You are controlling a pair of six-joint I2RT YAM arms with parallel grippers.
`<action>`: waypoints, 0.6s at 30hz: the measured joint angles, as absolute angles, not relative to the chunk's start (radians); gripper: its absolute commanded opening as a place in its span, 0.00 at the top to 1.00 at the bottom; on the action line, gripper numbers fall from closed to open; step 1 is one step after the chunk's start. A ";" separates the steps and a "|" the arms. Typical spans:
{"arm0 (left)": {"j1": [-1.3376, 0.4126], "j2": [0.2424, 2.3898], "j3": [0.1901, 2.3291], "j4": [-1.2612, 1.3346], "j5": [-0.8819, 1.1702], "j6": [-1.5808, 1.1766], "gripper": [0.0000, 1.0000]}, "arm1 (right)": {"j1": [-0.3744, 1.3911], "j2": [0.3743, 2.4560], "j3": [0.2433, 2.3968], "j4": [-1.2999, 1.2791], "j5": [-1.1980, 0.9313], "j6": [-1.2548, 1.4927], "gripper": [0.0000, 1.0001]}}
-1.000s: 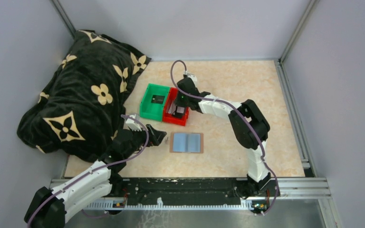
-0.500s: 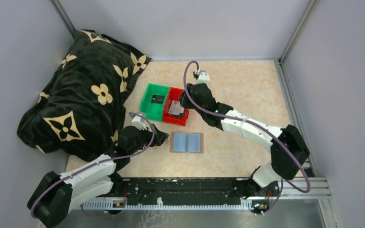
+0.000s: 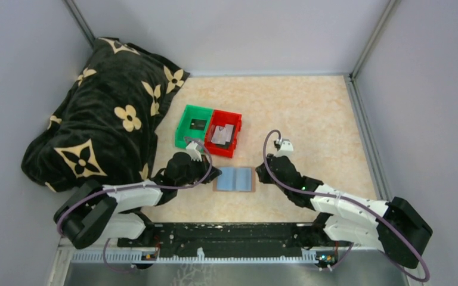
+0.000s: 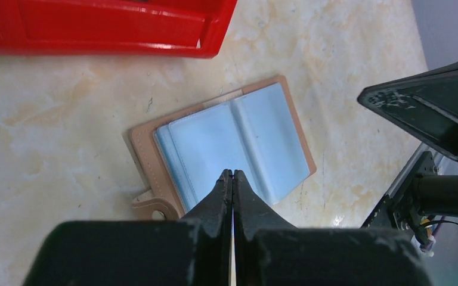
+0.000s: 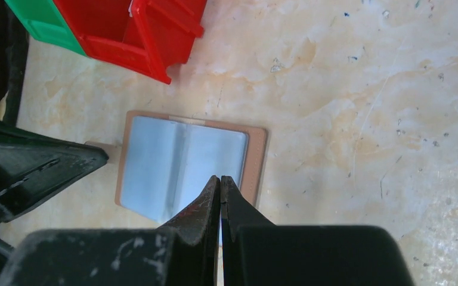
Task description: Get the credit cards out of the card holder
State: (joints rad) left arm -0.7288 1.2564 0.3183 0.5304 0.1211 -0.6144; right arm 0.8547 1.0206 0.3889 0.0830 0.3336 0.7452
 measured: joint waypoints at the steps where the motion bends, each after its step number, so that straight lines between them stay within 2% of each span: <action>1: -0.729 1.279 0.318 0.540 0.128 -0.622 1.00 | 0.855 1.009 0.380 0.083 0.327 0.749 1.00; 7: -0.729 1.367 0.318 0.556 0.160 -0.654 1.00 | 0.855 1.021 0.348 0.140 0.279 0.767 0.99; 15: -0.729 1.377 0.302 0.562 0.162 -0.659 1.00 | 0.855 1.188 0.319 0.225 0.208 0.817 0.95; 18: -0.729 1.381 0.294 0.562 0.161 -0.660 1.00 | 0.855 1.233 0.319 0.256 0.186 0.833 0.89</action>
